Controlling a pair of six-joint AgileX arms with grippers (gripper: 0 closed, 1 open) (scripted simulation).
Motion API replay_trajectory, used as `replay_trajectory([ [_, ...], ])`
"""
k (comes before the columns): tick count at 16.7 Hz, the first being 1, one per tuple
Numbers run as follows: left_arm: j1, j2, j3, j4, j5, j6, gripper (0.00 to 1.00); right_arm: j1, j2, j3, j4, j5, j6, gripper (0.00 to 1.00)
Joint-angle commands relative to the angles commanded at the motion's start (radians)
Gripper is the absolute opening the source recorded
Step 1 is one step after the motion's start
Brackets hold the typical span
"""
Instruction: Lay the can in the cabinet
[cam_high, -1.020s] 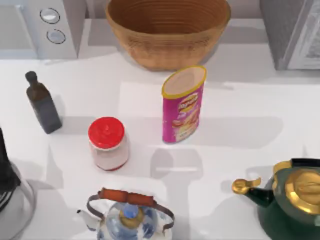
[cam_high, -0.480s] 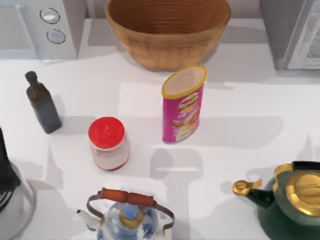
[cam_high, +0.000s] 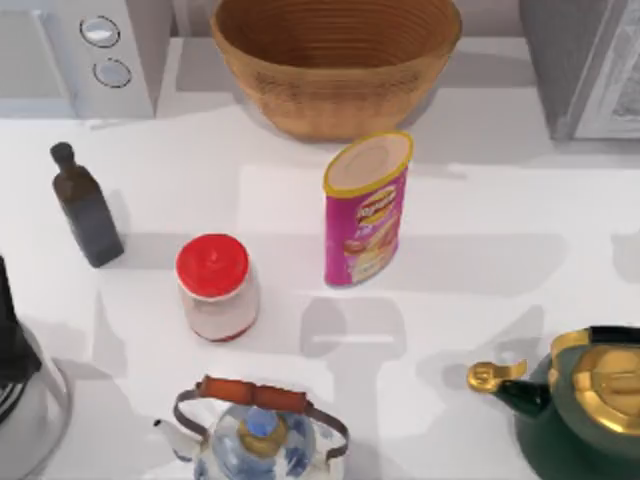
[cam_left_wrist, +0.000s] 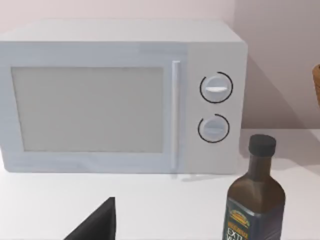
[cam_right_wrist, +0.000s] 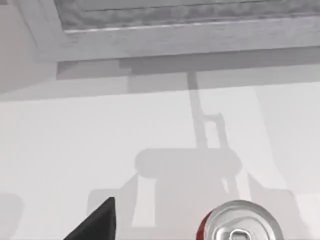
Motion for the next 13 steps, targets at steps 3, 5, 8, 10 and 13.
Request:
replay_trajectory([
  [3,0.000,0.000,0.000,0.000,0.000,0.000,1.00,-0.019,0.199,0.024,-0.002,-0.026,-0.068,1.00],
  [5,0.000,0.000,0.000,0.000,0.000,0.000,1.00,-0.033,0.278,0.032,-0.007,-0.037,-0.110,1.00],
  [8,0.000,0.000,0.000,0.000,0.000,0.000,1.00,-0.045,0.319,0.023,-0.012,-0.040,-0.136,1.00],
  [10,0.000,0.000,0.000,0.000,0.000,0.000,1.00,-0.045,0.319,0.023,-0.012,-0.040,-0.136,1.00],
  [13,0.000,0.000,0.000,0.000,0.000,0.000,1.00,-0.040,0.318,0.024,-0.011,-0.038,-0.133,1.00],
])
